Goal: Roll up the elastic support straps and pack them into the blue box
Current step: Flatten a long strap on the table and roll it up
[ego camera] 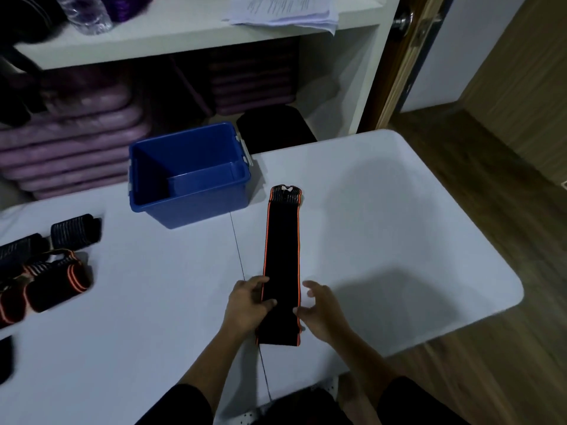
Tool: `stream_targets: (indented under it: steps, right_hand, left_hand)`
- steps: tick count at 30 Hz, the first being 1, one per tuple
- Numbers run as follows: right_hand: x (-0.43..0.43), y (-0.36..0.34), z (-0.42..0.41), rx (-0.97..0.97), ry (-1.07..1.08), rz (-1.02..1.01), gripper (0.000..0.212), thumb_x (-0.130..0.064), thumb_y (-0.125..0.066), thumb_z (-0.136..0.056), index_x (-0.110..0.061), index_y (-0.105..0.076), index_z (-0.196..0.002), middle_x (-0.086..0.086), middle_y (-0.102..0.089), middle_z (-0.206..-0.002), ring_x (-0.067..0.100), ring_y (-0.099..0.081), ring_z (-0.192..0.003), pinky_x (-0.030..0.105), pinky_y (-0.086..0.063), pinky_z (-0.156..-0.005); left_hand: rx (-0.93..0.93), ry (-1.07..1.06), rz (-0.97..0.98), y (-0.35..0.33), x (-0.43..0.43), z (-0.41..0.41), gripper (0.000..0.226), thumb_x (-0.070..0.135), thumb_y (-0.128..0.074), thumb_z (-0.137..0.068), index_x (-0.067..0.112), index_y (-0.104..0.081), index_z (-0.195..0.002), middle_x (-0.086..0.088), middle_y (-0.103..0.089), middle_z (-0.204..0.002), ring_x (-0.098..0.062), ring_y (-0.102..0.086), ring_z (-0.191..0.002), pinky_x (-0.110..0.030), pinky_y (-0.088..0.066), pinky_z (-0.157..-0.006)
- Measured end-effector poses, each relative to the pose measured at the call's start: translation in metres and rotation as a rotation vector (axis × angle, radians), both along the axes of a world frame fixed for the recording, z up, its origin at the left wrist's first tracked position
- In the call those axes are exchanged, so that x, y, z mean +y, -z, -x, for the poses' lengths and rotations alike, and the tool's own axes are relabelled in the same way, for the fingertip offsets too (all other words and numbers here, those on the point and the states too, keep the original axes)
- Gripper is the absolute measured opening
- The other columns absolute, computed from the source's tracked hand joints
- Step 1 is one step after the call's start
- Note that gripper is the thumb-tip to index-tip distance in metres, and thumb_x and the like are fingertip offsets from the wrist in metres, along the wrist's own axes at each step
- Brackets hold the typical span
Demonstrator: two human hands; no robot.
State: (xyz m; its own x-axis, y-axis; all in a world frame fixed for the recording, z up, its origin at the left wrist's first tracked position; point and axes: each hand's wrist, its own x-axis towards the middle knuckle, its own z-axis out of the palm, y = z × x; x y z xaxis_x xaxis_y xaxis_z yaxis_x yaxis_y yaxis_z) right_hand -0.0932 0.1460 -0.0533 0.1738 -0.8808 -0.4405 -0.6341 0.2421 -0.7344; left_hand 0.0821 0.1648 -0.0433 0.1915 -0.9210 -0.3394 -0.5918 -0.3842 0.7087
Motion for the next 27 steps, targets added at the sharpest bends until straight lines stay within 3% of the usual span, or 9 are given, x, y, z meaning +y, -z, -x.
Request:
stream_targets:
  steps: [3, 7, 9, 11, 14, 17, 21, 24, 27]
  right_hand:
    - [0.026, -0.006, -0.004, -0.010, 0.024, 0.130, 0.051, -0.030, -0.064, -0.081, -0.019, -0.051, -0.129, 0.004, -0.050, -0.120, 0.025, -0.056, -0.109, 0.040, -0.051, -0.090]
    - [0.046, -0.015, 0.001, -0.058, -0.077, 0.361, 0.054, -0.053, -0.051, -0.074, -0.020, -0.063, -0.116, -0.012, -0.056, -0.112, 0.001, -0.051, -0.104, 0.031, -0.046, -0.092]
    - [0.052, -0.018, 0.004, -0.075, -0.185, 0.409, 0.048, -0.047, -0.056, -0.075, -0.016, -0.069, -0.110, -0.009, -0.063, -0.110, -0.006, -0.049, -0.103, 0.014, -0.040, -0.091]
    - [0.055, -0.013, 0.005, -0.022, -0.270, 0.426, 0.041, -0.037, -0.059, -0.079, -0.013, -0.070, -0.111, 0.003, -0.067, -0.115, 0.000, -0.055, -0.106, 0.004, -0.032, -0.090]
    - [0.058, -0.009, 0.005, 0.042, -0.312, 0.401, 0.043, -0.036, -0.049, -0.083, -0.012, -0.068, -0.113, 0.010, -0.065, -0.122, 0.026, -0.062, -0.108, 0.025, -0.042, -0.095]
    - [0.059, -0.003, 0.007, 0.078, -0.365, 0.452, 0.043, -0.032, -0.050, -0.082, -0.008, -0.068, -0.113, 0.014, -0.066, -0.119, 0.033, -0.064, -0.100, 0.038, -0.049, -0.090]
    - [0.057, 0.006, 0.008, 0.154, -0.456, 0.493, 0.060, -0.026, -0.077, -0.071, -0.008, -0.058, -0.126, 0.013, -0.057, -0.132, 0.032, -0.056, -0.112, 0.036, -0.042, -0.098]
    - [0.055, 0.013, 0.006, 0.223, -0.489, 0.558, 0.066, -0.018, -0.087, -0.053, -0.006, -0.066, -0.114, 0.014, -0.068, -0.114, 0.031, -0.065, -0.093, 0.040, -0.057, -0.080]
    - [0.052, 0.015, 0.005, 0.191, -0.461, 0.633, 0.049, -0.019, -0.081, -0.061, -0.008, -0.069, -0.107, 0.009, -0.072, -0.102, 0.026, -0.067, -0.084, 0.035, -0.058, -0.072]
  left_hand:
    - [-0.034, 0.086, 0.130, -0.003, 0.029, 0.002, 0.037, 0.028, -0.071, -0.077, 0.026, -0.063, -0.113, 0.003, -0.053, -0.102, -0.012, -0.054, -0.094, -0.017, -0.041, -0.084]
    - [-0.057, 0.263, 0.244, -0.002, 0.051, -0.006, 0.040, 0.053, -0.052, -0.077, 0.028, -0.069, -0.104, 0.014, -0.056, -0.100, -0.006, -0.047, -0.100, -0.008, -0.035, -0.078]
    - [-0.069, 0.308, 0.250, 0.000, 0.054, -0.010, 0.041, 0.050, -0.050, -0.078, 0.026, -0.071, -0.104, 0.012, -0.060, -0.104, -0.008, -0.048, -0.102, -0.007, -0.032, -0.079]
    - [-0.087, 0.343, 0.237, 0.003, 0.056, -0.013, 0.039, 0.046, -0.050, -0.079, 0.026, -0.071, -0.105, 0.007, -0.064, -0.109, -0.012, -0.051, -0.106, -0.011, -0.033, -0.083]
    - [-0.098, 0.386, 0.208, 0.004, 0.059, -0.014, 0.051, 0.055, -0.048, -0.076, 0.026, -0.066, -0.115, 0.006, -0.060, -0.121, -0.013, -0.046, -0.116, -0.017, -0.033, -0.090]
    - [-0.162, 0.470, 0.213, 0.009, 0.059, -0.013, 0.060, 0.056, -0.051, -0.075, 0.023, -0.058, -0.125, 0.008, -0.049, -0.132, -0.011, -0.038, -0.123, -0.015, -0.029, -0.098]
    - [-0.334, 0.552, 0.318, 0.022, 0.062, -0.018, 0.055, 0.034, -0.073, -0.073, 0.022, -0.059, -0.124, 0.002, -0.056, -0.129, -0.009, -0.037, -0.114, -0.025, -0.048, -0.091]
    - [-0.391, 0.570, 0.331, 0.029, 0.062, -0.019, 0.059, 0.027, -0.083, -0.057, 0.022, -0.066, -0.114, 0.000, -0.066, -0.113, -0.011, -0.042, -0.101, -0.024, -0.056, -0.070]
    - [-0.340, 0.531, 0.349, 0.026, 0.059, -0.017, 0.048, 0.030, -0.072, -0.073, 0.023, -0.062, -0.120, 0.002, -0.064, -0.119, -0.016, -0.052, -0.105, -0.022, -0.050, -0.080]
